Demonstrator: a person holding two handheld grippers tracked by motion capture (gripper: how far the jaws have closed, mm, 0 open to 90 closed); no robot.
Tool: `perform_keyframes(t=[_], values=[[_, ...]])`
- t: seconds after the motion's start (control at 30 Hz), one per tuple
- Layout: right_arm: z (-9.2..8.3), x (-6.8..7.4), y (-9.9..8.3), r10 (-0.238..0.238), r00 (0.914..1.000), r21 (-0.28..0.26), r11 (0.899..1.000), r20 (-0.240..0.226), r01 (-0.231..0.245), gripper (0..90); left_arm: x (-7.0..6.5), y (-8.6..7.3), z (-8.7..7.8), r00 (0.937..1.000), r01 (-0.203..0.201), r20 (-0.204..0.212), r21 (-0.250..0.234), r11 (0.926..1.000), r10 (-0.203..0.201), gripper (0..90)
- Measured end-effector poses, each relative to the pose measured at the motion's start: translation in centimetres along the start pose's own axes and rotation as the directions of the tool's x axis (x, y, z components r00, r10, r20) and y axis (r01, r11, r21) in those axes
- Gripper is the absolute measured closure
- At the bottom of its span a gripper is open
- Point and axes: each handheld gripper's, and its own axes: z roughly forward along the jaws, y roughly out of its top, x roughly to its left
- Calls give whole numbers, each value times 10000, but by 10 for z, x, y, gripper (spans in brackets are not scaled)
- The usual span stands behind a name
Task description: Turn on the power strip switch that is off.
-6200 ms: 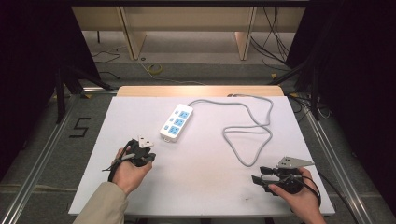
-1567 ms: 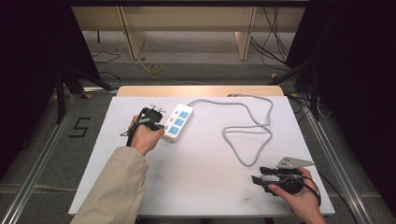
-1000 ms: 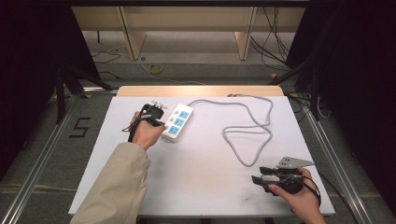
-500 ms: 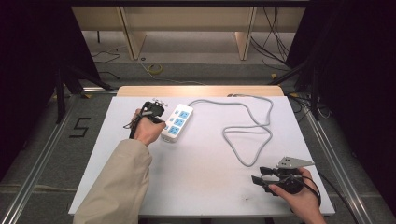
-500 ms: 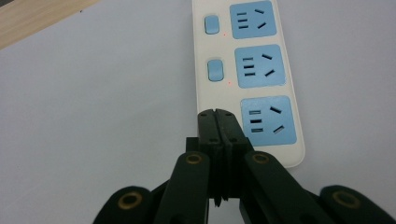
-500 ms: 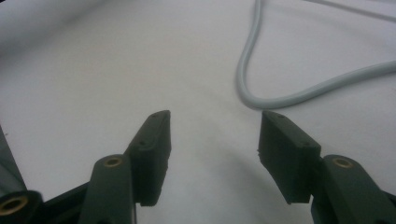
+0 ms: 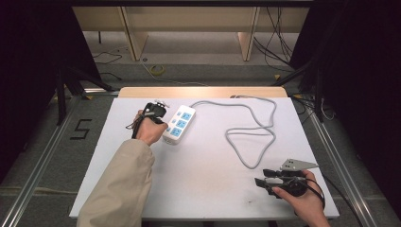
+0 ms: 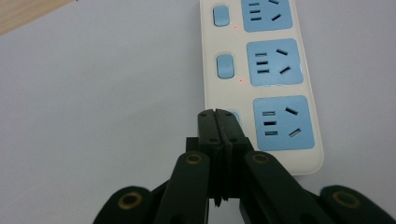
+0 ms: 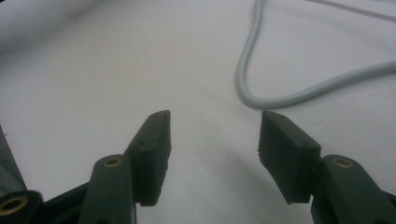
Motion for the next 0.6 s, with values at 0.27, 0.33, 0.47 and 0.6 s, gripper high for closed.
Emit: perform_keyframes(t=[0.27, 0.33, 0.47, 0.6], values=[[0, 0, 0, -32, 10000, -14, 10000, -2, 32, 449, -1, 3, 4, 10000, -52, 21, 80, 10000, 52, 896], [0, 0, 0, -5, 10000, 10, 10000, -2, 5, 449, -1, 5, 5, 10000, -67, -10, 54, 10000, 67, 896], [0, 0, 0, -29, 10000, -6, 10000, -9, 29, 449, -2, 9, 5, 10000, -57, -35, 22, 10000, 57, 896], [0, 0, 0, -32, 10000, -4, 10000, -23, 32, 449, -4, 11, 5, 9998, -185, -18, 92, 9998, 185, 896]])
